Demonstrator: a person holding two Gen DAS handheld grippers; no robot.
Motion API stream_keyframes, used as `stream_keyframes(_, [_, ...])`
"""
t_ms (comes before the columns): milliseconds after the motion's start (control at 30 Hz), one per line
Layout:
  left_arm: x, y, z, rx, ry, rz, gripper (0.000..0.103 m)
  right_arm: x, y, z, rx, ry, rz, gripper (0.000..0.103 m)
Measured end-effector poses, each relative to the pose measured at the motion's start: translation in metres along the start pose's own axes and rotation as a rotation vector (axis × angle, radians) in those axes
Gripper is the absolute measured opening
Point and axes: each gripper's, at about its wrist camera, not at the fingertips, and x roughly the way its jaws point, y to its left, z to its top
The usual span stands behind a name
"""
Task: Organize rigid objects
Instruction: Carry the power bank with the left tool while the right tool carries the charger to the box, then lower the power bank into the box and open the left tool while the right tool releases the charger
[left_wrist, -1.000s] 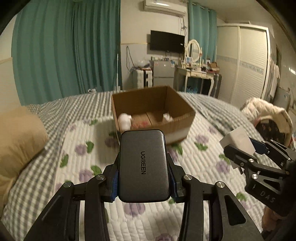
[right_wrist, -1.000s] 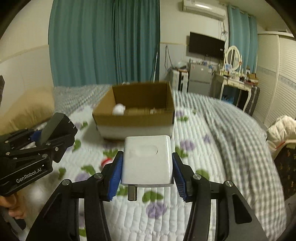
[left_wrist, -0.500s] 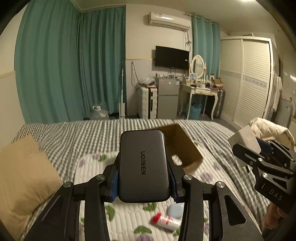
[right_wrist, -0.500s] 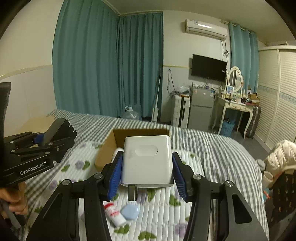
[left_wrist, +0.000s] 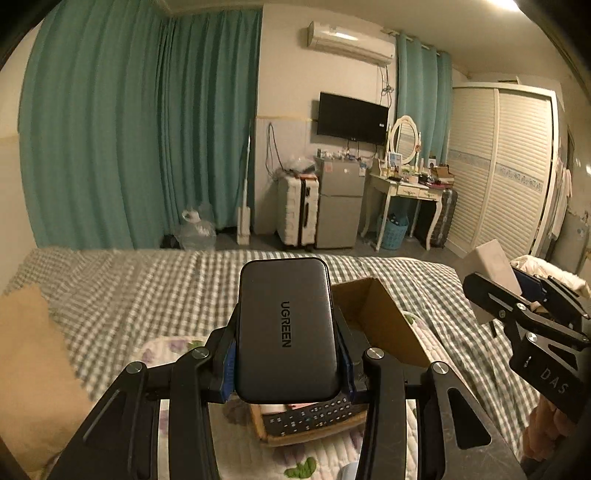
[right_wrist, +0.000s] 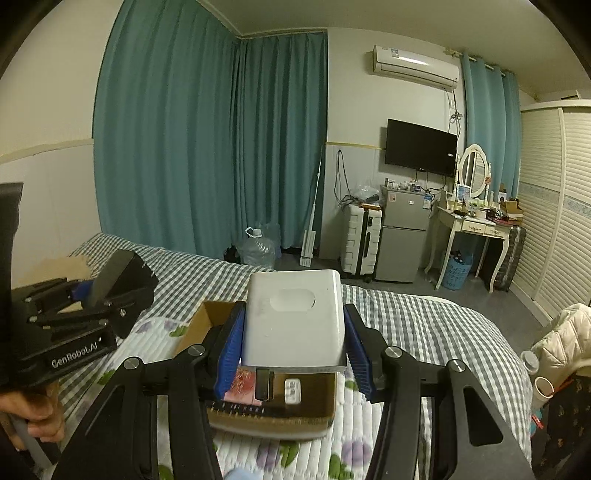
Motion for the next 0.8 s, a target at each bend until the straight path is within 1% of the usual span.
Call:
stream_keyframes(133, [0.036, 0.004, -0.003, -0.021, 0.036, -0.008, 0.043, 0.03, -0.001, 0.001, -0.009, 0.02, -0.003, 0.05])
stream_keyframes(233, [0.057, 0.003, -0.005, -0.019, 0.063, -0.02, 0.043, 0.056, -0.001, -0.001, -0.025, 0.045, -0.004, 0.05])
stream_keyframes(400, [0.098, 0.007, -0.017, -0.021, 0.137, -0.027, 0.043, 0.099, -0.001, -0.017, -0.05, 0.11, 0.007, 0.05])
stream_keyframes(600, [0.125, 0.008, -0.03, -0.028, 0.192, -0.038, 0.043, 0.138, 0.001, -0.038, -0.064, 0.195, 0.023, 0.05])
stream_keyframes(733, [0.143, 0.001, -0.037, 0.019, 0.254, -0.034, 0.043, 0.156, 0.002, -0.049, -0.092, 0.254, 0.028, 0.05])
stream_keyframes(800, [0.15, 0.0, -0.041, 0.022, 0.287, -0.033, 0.043, 0.165, 0.002, -0.054, -0.107, 0.291, 0.028, 0.05])
